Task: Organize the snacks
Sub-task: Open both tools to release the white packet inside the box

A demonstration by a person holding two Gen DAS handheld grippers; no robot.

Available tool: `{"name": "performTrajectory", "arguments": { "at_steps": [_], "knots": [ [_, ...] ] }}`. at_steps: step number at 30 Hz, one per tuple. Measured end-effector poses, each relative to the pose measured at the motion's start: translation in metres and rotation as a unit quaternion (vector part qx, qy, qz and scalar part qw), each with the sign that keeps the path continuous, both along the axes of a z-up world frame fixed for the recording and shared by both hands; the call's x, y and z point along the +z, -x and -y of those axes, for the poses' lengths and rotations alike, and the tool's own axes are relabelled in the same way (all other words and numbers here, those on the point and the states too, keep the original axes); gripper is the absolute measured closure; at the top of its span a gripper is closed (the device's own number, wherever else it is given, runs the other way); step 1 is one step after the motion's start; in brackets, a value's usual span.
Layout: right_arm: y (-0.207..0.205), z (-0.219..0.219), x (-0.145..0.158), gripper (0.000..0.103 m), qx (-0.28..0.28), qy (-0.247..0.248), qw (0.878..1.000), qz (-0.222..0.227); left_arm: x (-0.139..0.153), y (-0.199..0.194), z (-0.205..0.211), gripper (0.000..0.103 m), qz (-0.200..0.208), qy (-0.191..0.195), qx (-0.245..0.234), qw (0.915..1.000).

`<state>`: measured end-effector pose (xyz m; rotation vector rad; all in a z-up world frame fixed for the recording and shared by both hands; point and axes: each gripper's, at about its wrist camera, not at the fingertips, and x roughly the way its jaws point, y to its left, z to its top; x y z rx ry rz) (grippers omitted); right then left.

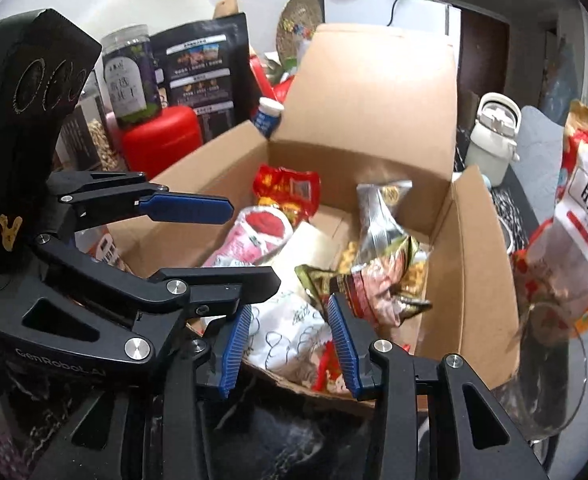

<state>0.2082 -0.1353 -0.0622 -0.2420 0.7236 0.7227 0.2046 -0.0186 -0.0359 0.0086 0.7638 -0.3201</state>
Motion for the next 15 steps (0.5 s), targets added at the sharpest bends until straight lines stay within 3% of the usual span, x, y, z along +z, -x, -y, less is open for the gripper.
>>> {"name": "performTrajectory", "arguments": {
  "at_steps": [6,11,12,14,15],
  "knots": [
    [0.000,0.002,-0.002,0.062,-0.009,0.006,1.000,-0.006,0.000,0.002,-0.003,0.040,-0.001,-0.011,0.018,0.9998],
    [0.005,0.004,0.009,0.061,-0.023,0.011,1.000,0.006,0.019,0.010,-0.009,0.040,0.017,-0.020,0.052,0.9983],
    [0.007,0.004,0.013,0.059,-0.029,0.013,0.999,0.009,0.024,0.012,-0.010,0.040,0.020,-0.022,0.061,0.9977],
    [0.012,0.006,0.020,0.041,-0.042,0.017,0.999,0.016,0.032,0.017,-0.014,0.040,0.027,-0.024,0.075,0.9965],
    [0.015,0.007,0.024,0.040,-0.048,0.018,0.998,0.022,0.036,0.020,-0.015,0.040,0.030,-0.026,0.082,0.9959]
  ]
}}
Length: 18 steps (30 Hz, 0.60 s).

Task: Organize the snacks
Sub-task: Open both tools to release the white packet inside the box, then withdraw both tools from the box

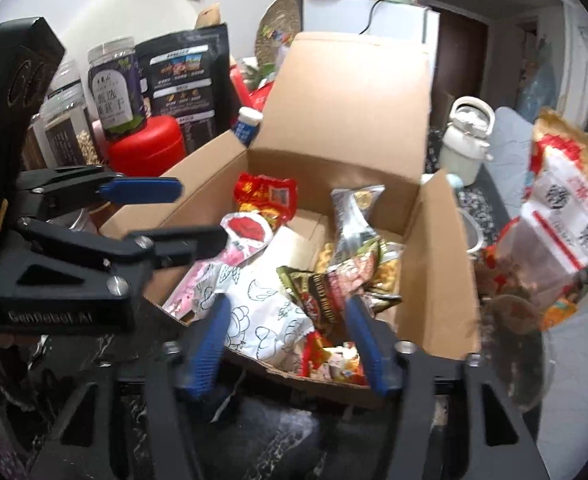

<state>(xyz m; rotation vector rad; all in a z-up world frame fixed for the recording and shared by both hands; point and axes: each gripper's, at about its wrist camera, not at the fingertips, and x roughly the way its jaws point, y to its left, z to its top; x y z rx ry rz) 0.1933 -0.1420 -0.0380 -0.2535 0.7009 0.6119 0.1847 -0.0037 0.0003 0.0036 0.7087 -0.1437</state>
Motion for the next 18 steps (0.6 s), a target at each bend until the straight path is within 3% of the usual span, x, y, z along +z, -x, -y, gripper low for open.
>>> {"name": "performTrajectory", "arguments": {
  "at_steps": [6,8,10,12,16,18],
  "knots": [
    [0.020,0.004,0.025,0.038,-0.020,-0.001,1.000,0.024,0.023,0.023,-0.003,0.039,0.019,-0.014,0.027,0.9993],
    [0.028,0.005,0.033,0.034,-0.026,-0.003,0.999,0.032,0.030,0.032,-0.002,0.029,0.027,-0.017,0.030,0.9990],
    [0.038,0.007,0.041,0.034,-0.030,-0.005,0.999,0.041,0.038,0.043,-0.002,0.012,0.039,-0.016,0.032,0.9986],
    [0.047,0.010,0.048,0.034,-0.037,-0.007,0.998,0.047,0.046,0.056,-0.001,0.008,0.053,-0.018,0.035,0.9978],
    [0.068,0.015,0.060,0.025,-0.057,-0.013,0.997,0.059,0.056,0.078,0.000,0.008,0.062,-0.021,0.044,0.9969],
    [0.080,0.019,0.067,0.025,-0.067,-0.017,0.995,0.069,0.060,0.088,0.001,0.008,0.065,-0.024,0.049,0.9964]
  ]
}}
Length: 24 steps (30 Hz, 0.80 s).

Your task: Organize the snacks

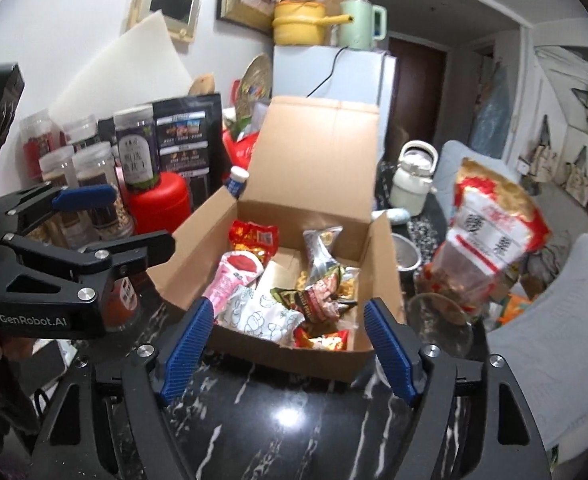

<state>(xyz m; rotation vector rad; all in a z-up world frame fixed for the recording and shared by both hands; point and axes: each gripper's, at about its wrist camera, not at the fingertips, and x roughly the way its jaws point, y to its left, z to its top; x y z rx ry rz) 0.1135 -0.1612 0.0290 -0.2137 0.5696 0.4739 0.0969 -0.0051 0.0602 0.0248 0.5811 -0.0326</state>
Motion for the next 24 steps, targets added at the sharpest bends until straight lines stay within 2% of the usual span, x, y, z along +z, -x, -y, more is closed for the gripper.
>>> {"name": "performTrajectory", "arguments": {
  "at_steps": [11,24],
  "knots": [
    [0.054,0.015,0.017,0.020,-0.049,-0.016,0.999,0.008,0.002,0.051,-0.001,0.008,-0.008,0.004,0.028,0.9996],
    [0.091,0.027,-0.004,0.020,-0.093,-0.023,0.995,-0.013,-0.017,0.089,0.007,0.008,-0.023,0.000,0.024,0.9994]
  ]
}}
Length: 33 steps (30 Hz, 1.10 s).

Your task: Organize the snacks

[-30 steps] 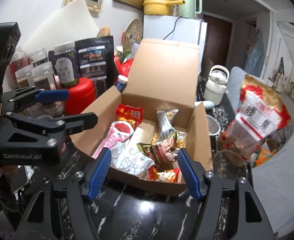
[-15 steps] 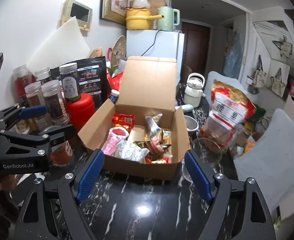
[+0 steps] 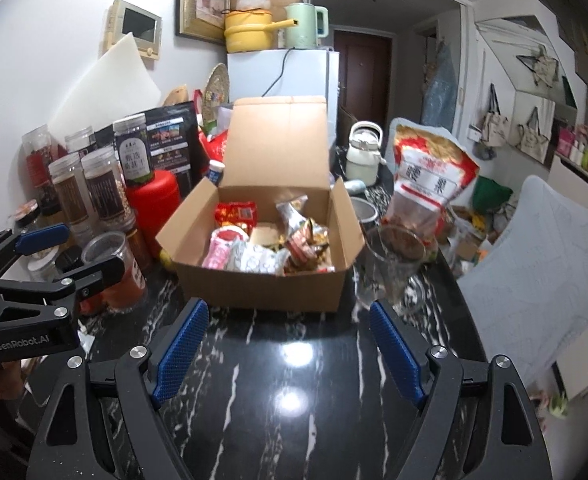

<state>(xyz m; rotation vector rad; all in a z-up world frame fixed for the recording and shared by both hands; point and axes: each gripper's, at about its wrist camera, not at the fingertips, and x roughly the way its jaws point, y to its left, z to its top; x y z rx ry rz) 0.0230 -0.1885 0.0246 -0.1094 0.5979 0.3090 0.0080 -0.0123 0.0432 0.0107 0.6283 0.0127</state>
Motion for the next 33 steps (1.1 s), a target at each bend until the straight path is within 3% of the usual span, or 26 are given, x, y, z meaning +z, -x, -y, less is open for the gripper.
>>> {"name": "performTrajectory", "arguments": {
  "at_steps": [15,33],
  "knots": [
    [0.026,0.007,-0.015,0.020,-0.020,-0.011,1.000,-0.015,-0.008,0.015,0.006,0.008,-0.011,0.006,-0.017,0.9998],
    [0.030,0.010,-0.009,0.020,-0.026,-0.015,1.000,-0.008,-0.001,0.019,0.015,0.008,-0.004,-0.002,-0.028,0.9996]
  ]
}}
